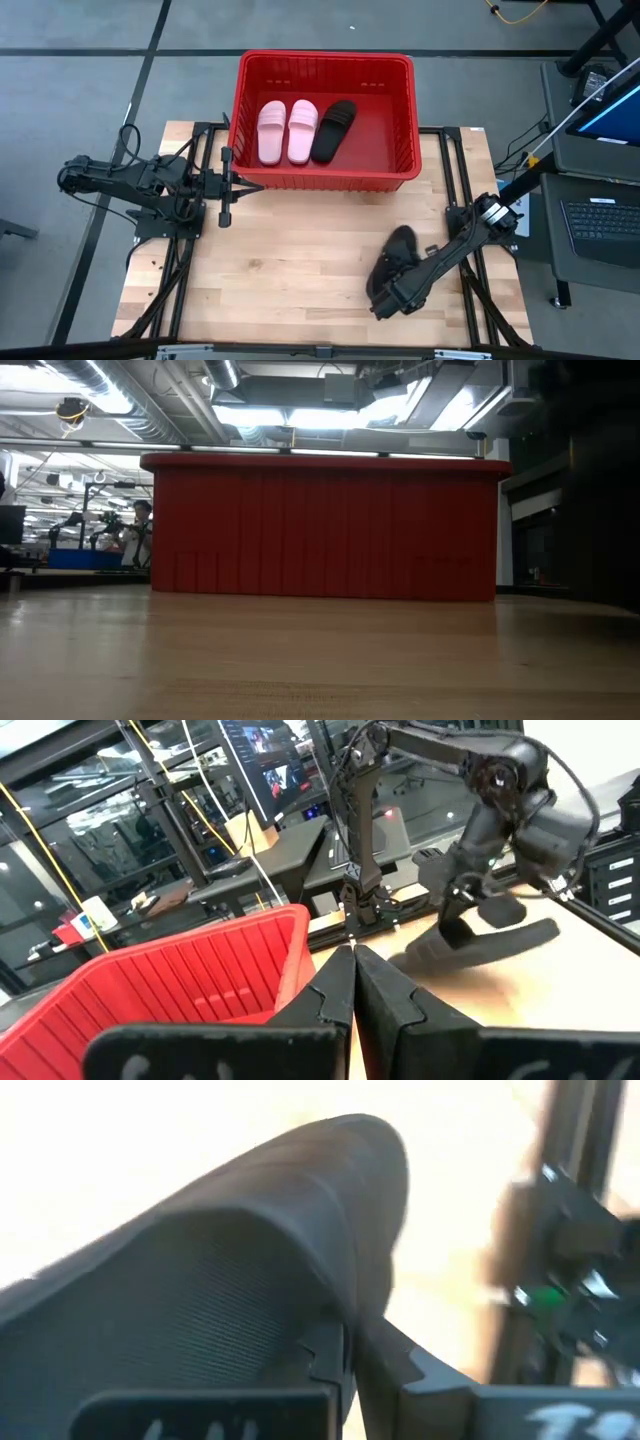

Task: Pick and place slides into bin
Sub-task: Put the black slide into the red bin, then return to Home Position

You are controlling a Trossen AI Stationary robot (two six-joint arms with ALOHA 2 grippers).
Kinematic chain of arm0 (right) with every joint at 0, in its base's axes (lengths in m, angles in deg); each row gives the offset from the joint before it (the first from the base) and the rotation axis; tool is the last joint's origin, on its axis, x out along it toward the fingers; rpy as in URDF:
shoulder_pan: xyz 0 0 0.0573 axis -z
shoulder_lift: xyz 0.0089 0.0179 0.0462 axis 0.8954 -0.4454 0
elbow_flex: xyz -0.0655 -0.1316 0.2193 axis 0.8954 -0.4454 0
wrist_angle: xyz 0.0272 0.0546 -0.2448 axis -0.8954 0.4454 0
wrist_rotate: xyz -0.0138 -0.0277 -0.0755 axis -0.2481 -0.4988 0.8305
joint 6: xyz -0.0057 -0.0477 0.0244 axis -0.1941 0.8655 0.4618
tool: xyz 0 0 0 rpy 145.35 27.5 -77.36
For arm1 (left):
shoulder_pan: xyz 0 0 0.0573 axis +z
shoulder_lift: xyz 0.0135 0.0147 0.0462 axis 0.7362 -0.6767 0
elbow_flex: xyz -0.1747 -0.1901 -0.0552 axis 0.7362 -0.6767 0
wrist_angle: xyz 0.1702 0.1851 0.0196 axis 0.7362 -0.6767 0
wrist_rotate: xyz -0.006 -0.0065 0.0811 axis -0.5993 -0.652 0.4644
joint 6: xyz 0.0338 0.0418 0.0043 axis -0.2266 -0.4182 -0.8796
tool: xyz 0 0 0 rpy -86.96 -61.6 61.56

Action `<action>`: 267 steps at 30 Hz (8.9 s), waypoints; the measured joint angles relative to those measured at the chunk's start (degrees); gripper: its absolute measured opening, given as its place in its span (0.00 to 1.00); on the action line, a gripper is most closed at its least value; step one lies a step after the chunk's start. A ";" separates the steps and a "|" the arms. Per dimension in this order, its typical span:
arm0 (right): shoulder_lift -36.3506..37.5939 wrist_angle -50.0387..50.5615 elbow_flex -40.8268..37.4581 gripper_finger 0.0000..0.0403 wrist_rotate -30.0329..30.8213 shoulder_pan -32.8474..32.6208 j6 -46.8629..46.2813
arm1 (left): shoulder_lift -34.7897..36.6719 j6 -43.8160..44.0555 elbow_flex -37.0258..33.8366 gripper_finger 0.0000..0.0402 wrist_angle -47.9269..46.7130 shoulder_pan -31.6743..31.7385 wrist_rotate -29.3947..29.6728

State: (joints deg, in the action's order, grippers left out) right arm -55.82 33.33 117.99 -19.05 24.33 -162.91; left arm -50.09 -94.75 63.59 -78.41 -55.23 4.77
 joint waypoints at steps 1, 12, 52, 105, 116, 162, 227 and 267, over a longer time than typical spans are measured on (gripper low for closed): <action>0.00 0.00 1.16 0.03 1.52 0.00 0.25 | 0.00 -0.33 0.00 0.01 0.00 0.00 0.00; 0.00 0.24 11.66 0.03 22.40 1.38 9.10 | 0.00 -2.19 0.00 0.00 0.04 0.00 0.02; 0.00 0.35 38.97 0.03 62.11 28.80 55.71 | 0.00 2.63 0.04 0.00 0.57 0.04 13.59; 0.04 -25.70 14.96 0.03 41.86 65.68 104.84 | -10.25 -1.00 0.07 0.01 5.30 41.54 -16.50; 0.04 -44.05 6.12 0.03 39.12 68.33 120.08 | -10.25 -1.05 0.07 0.00 5.27 43.25 -16.50; 0.04 -52.98 -2.35 0.03 28.42 72.44 123.42 | -10.25 -1.49 0.07 0.00 5.24 43.69 -16.42; 0.44 -18.18 29.32 0.03 24.20 61.40 108.20 | 0.08 1.40 0.07 0.00 2.93 43.60 -20.31; 0.44 -59.44 22.90 0.01 21.88 26.88 91.58 | 37.93 26.13 -20.72 0.00 -8.36 25.80 -19.70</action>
State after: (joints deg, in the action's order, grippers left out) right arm -55.38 -26.11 140.89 2.83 51.22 -71.33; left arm -12.16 -68.62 42.87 -86.78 -29.43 -14.93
